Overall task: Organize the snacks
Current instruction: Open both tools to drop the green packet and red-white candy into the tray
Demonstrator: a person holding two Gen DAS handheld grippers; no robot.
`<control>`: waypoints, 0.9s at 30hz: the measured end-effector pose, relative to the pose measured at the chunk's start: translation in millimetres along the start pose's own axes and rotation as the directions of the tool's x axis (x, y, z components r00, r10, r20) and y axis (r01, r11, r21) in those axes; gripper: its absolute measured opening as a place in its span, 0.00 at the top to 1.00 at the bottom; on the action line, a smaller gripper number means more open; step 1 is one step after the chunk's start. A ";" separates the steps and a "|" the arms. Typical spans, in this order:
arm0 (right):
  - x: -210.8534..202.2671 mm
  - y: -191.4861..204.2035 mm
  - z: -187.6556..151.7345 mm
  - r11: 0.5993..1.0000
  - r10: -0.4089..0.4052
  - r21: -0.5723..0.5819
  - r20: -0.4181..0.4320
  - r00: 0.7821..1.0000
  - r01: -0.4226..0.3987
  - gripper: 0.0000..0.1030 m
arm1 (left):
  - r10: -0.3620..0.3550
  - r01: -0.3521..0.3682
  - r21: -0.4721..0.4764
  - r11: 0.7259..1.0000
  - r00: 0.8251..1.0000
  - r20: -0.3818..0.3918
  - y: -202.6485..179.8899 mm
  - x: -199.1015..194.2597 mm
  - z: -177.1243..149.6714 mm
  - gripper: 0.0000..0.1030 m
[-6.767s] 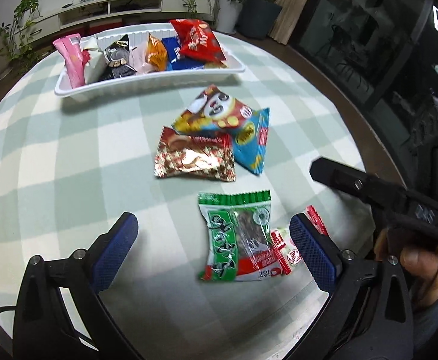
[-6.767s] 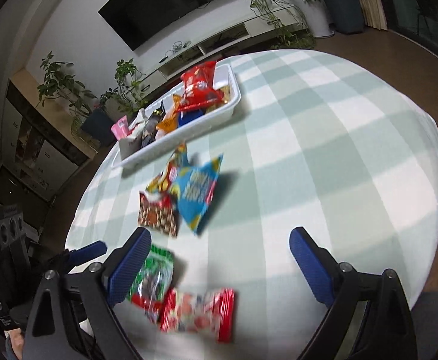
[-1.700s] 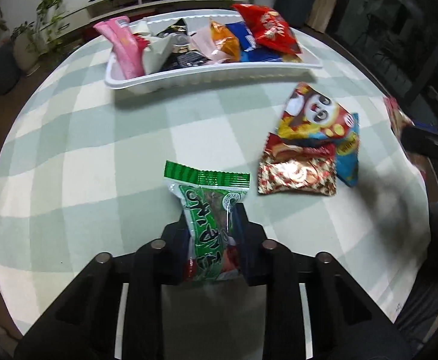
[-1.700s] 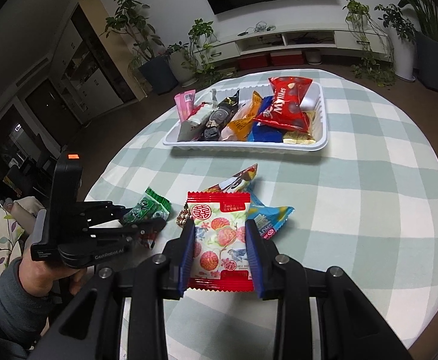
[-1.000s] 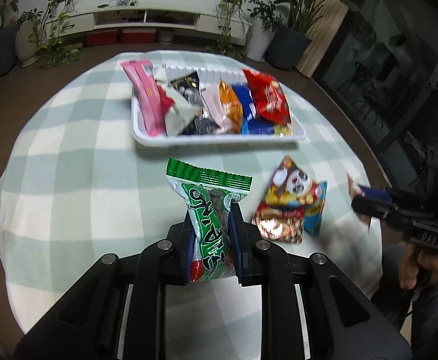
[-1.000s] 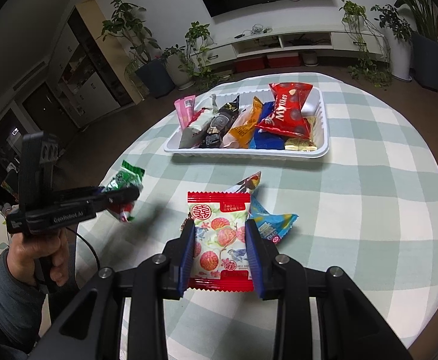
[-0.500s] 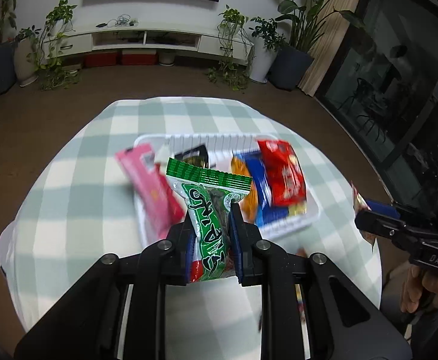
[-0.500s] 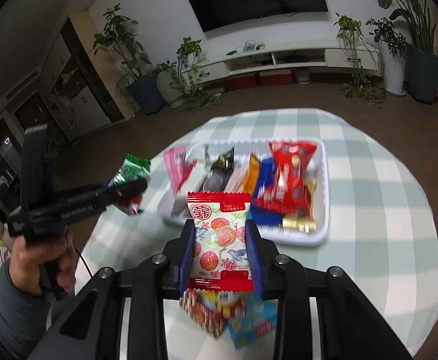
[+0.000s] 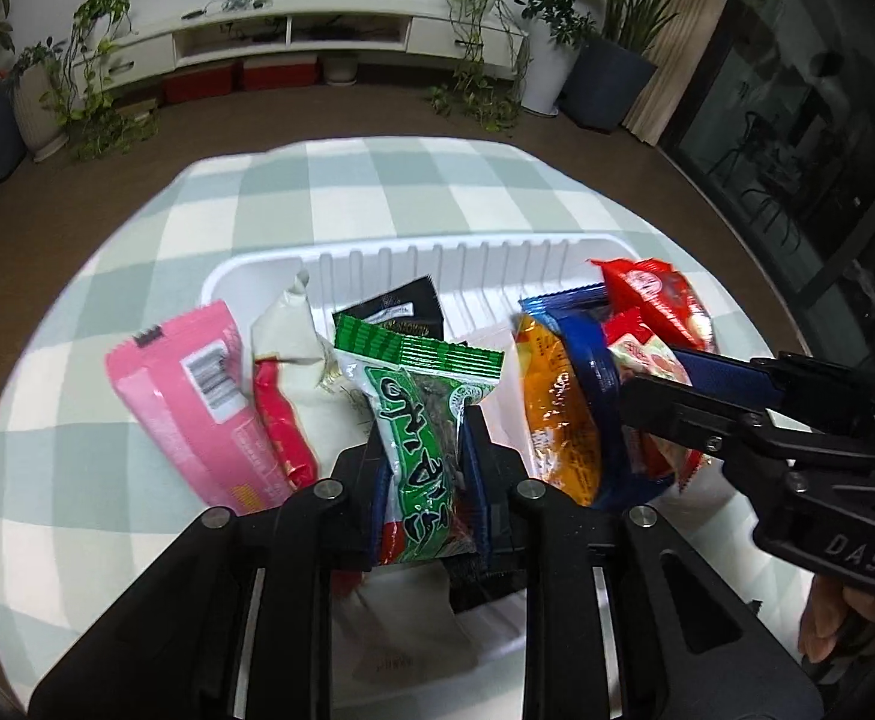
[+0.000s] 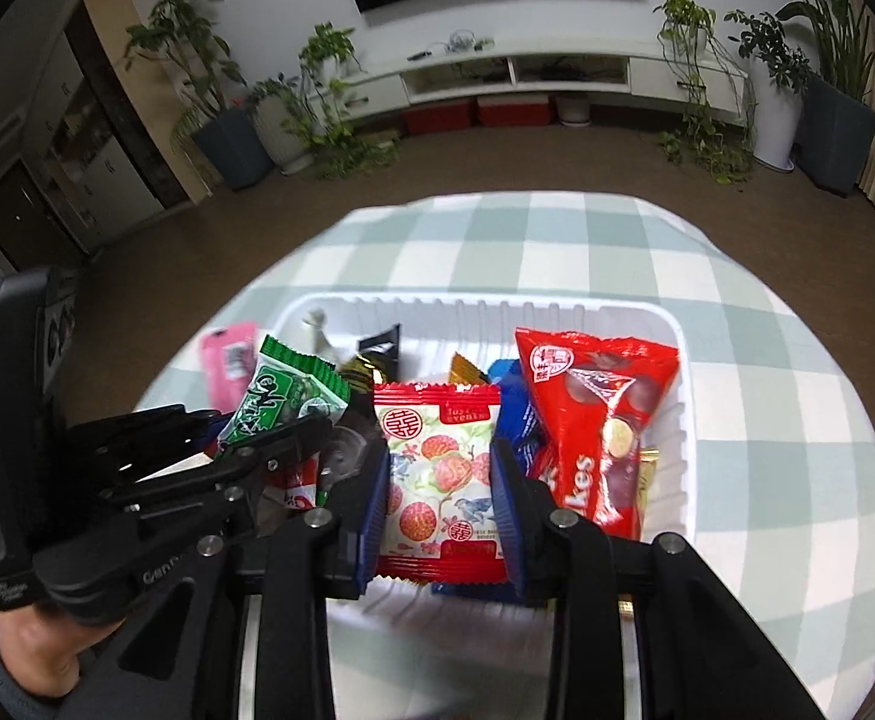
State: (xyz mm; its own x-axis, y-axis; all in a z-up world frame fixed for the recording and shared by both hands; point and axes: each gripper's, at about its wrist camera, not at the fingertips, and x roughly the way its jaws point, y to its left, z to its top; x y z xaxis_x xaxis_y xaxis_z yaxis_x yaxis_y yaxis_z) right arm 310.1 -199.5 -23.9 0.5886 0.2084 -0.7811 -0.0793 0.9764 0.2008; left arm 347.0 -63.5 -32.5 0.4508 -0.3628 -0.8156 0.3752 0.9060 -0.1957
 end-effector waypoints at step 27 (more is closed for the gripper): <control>-5.5 4.6 -2.5 0.998 -0.056 -0.020 0.032 0.998 0.056 0.61 | 0.010 -0.009 -0.020 1.000 0.998 0.057 4.1 -16.9 -9.1 0.30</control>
State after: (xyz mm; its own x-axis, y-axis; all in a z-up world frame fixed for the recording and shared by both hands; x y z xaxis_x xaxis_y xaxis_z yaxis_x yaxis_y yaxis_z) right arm 304.5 -196.0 -20.1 0.6172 0.1519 -0.7720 -0.0618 0.9875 0.1449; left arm 333.5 -51.7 -24.4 0.4999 -0.3652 -0.7854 0.3548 0.9135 -0.1989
